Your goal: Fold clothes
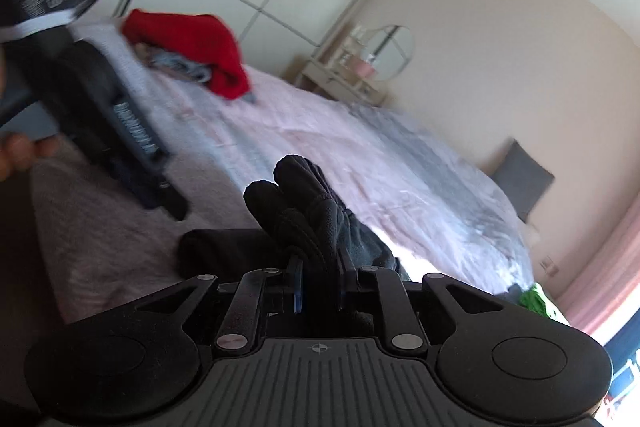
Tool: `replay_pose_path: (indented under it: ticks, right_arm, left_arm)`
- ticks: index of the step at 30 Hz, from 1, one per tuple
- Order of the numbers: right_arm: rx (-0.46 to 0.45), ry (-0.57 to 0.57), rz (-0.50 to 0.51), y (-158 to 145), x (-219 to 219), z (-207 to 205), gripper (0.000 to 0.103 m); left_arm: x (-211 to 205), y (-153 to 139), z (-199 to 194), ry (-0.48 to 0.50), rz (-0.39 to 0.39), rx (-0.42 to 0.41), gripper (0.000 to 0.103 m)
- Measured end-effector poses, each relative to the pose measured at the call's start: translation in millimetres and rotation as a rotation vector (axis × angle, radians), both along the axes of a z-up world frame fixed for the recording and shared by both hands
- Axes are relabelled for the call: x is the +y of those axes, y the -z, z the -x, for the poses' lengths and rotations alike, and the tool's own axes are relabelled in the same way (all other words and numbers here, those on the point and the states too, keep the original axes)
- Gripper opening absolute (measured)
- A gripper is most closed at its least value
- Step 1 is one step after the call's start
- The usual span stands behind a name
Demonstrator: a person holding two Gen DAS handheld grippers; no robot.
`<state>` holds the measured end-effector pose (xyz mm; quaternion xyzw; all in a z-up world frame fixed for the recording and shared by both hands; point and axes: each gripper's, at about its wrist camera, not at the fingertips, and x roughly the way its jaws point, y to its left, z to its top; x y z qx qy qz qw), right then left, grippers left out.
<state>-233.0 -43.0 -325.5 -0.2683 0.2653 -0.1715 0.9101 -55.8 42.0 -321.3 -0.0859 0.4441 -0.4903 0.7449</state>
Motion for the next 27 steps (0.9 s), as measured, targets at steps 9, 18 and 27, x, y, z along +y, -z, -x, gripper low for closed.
replay_pose_path:
  ticks: [9,18,27]
  right_arm:
    - [0.008,0.010,-0.003,-1.7,11.5,7.6,0.015]
    - [0.088,-0.026,0.039,34.4,31.2,-1.9,0.054]
    - [-0.115,0.200,-0.255,-3.9,-10.5,42.5,0.056]
  left_arm:
    - [2.4,-2.0,3.3,-0.003,-0.005,0.000,0.028]
    - [7.4,-6.9,7.3,-0.017,-0.004,0.037,0.032]
    - [10.8,-24.5,-4.5,-0.016,0.132,0.188,0.049]
